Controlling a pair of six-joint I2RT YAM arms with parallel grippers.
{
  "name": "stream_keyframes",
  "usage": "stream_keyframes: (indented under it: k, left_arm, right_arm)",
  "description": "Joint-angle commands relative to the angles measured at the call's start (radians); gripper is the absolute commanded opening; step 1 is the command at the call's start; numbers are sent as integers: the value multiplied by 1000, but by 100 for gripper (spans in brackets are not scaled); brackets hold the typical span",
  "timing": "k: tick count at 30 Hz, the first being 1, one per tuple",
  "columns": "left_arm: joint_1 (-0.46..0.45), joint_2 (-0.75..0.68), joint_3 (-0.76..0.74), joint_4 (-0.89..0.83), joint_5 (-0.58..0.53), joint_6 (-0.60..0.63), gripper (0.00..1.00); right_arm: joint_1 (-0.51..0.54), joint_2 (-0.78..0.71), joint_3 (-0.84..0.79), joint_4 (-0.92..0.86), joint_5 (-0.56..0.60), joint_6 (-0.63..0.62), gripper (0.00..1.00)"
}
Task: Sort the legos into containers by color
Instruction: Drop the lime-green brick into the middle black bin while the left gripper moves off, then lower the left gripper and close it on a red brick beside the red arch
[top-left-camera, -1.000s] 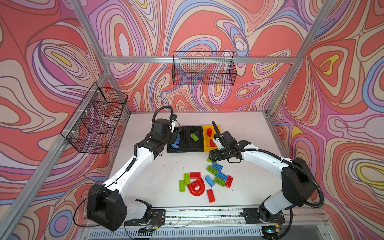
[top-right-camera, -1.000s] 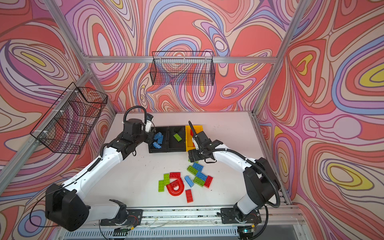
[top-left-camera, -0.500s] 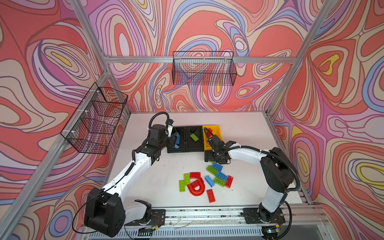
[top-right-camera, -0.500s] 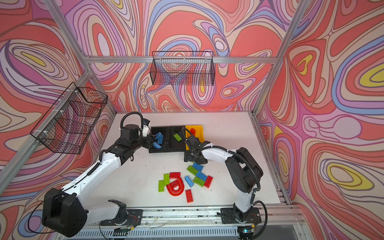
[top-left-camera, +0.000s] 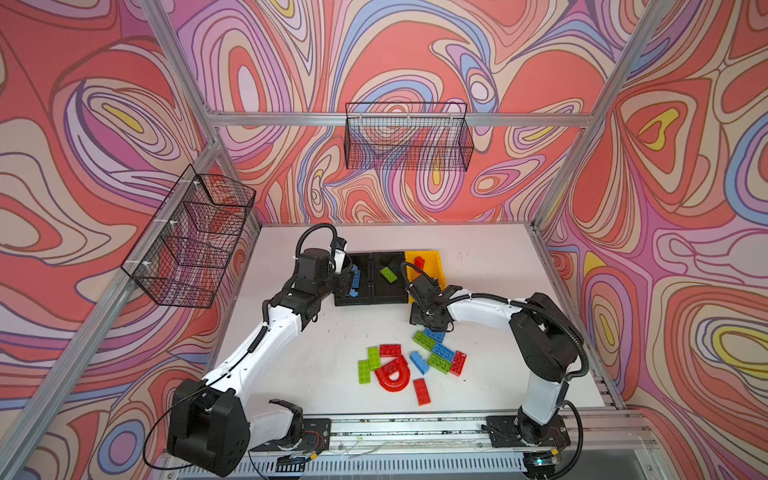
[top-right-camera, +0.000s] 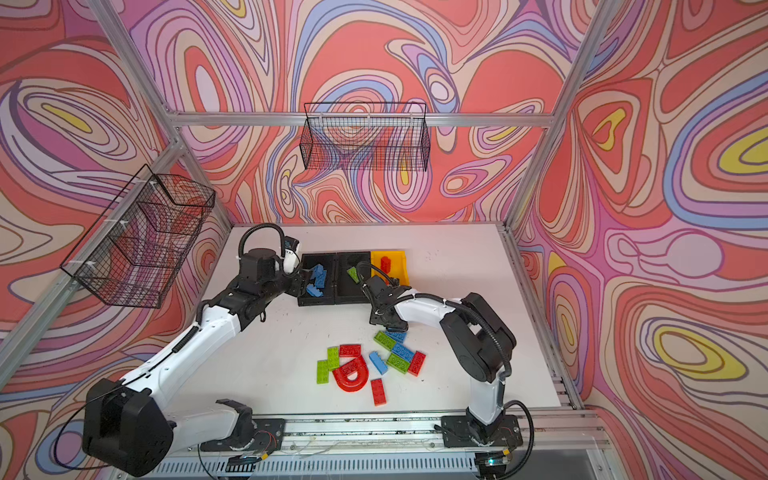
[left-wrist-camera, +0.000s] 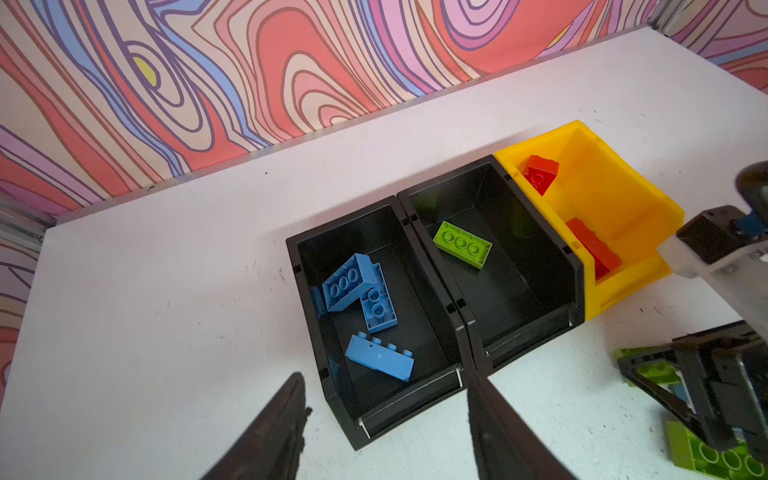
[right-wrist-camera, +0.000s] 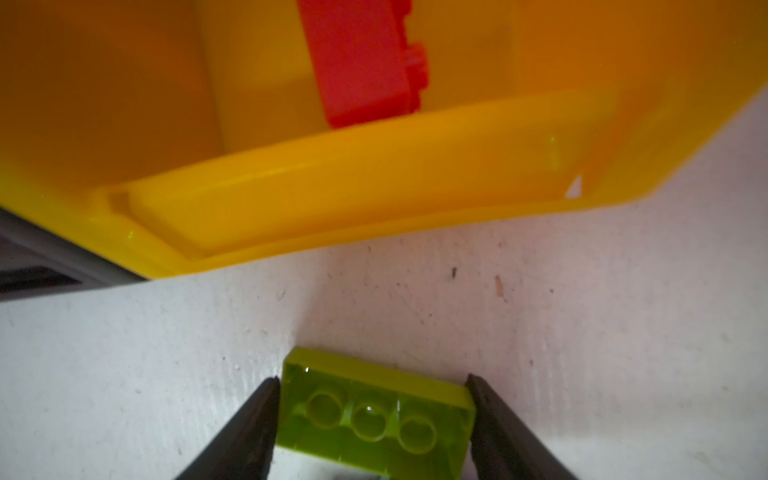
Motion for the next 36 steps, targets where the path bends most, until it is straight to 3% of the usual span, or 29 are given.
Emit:
stream_keyframes:
  k: [1, 12, 19, 22, 27, 32, 36]
  left_arm:
    - [8, -19, -3, 19, 10, -12, 64]
    - [14, -34, -2, 20, -3, -8, 64]
    - [14, -72, 40, -94, 33, 38, 65]
    - [14, -106, 17, -159, 29, -4, 65]
    - [3, -201, -97, -165, 97, -139, 65]
    - [-10, -254, -85, -281, 86, -57, 66]
    - [-29, -265, -85, -301, 139, -9, 67]
  right_arm:
    - [8, 0, 18, -53, 52, 26, 68]
    - [8, -85, 216, -75, 87, -110, 62]
    - [8, 93, 507, -13, 99, -242, 62]
    - [3, 188, 621, -10, 100, -289, 62]
    - [-27, 302, 723, -1, 35, -318, 69]
    - [-43, 355, 773, -12, -8, -349, 84]
    - [-69, 312, 727, 26, -37, -349, 89]
